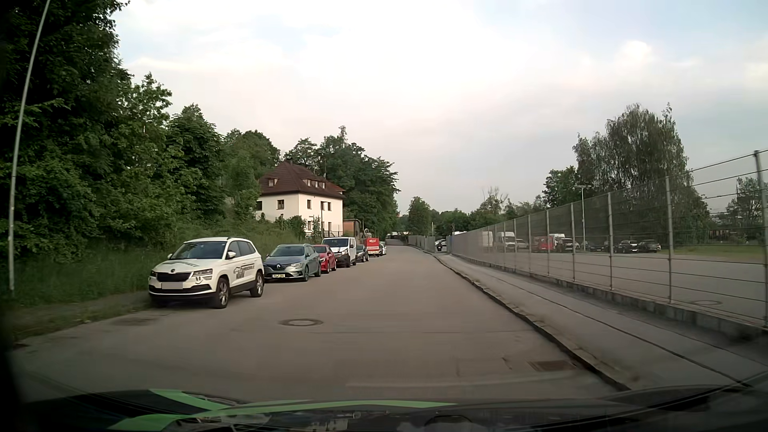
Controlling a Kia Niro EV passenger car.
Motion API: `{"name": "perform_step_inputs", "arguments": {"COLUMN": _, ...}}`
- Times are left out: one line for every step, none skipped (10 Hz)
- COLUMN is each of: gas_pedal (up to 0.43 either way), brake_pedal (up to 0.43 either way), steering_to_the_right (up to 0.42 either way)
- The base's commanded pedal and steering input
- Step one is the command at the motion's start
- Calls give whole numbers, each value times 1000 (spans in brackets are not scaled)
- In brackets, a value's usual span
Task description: Follow the waypoints while adhering to traffic rules and regulations
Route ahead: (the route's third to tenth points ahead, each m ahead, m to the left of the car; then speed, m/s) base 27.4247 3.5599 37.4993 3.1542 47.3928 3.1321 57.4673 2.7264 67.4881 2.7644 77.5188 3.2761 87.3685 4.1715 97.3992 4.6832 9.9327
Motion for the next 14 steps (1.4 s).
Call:
{"name": "perform_step_inputs", "arguments": {"gas_pedal": 79, "brake_pedal": 0, "steering_to_the_right": -1}}
{"name": "perform_step_inputs", "arguments": {"gas_pedal": 79, "brake_pedal": 0, "steering_to_the_right": -2}}
{"name": "perform_step_inputs", "arguments": {"gas_pedal": 79, "brake_pedal": 0, "steering_to_the_right": -2}}
{"name": "perform_step_inputs", "arguments": {"gas_pedal": 79, "brake_pedal": 0, "steering_to_the_right": -1}}
{"name": "perform_step_inputs", "arguments": {"gas_pedal": 79, "brake_pedal": 0, "steering_to_the_right": -2}}
{"name": "perform_step_inputs", "arguments": {"gas_pedal": 79, "brake_pedal": 0, "steering_to_the_right": -2}}
{"name": "perform_step_inputs", "arguments": {"gas_pedal": 79, "brake_pedal": 0, "steering_to_the_right": -2}}
{"name": "perform_step_inputs", "arguments": {"gas_pedal": 67, "brake_pedal": 0, "steering_to_the_right": -2}}
{"name": "perform_step_inputs", "arguments": {"gas_pedal": 67, "brake_pedal": 0, "steering_to_the_right": -1}}
{"name": "perform_step_inputs", "arguments": {"gas_pedal": 67, "brake_pedal": 0, "steering_to_the_right": 0}}
{"name": "perform_step_inputs", "arguments": {"gas_pedal": 59, "brake_pedal": 0, "steering_to_the_right": 0}}
{"name": "perform_step_inputs", "arguments": {"gas_pedal": 59, "brake_pedal": 0, "steering_to_the_right": -1}}
{"name": "perform_step_inputs", "arguments": {"gas_pedal": 59, "brake_pedal": 0, "steering_to_the_right": 0}}
{"name": "perform_step_inputs", "arguments": {"gas_pedal": 59, "brake_pedal": 0, "steering_to_the_right": 0}}
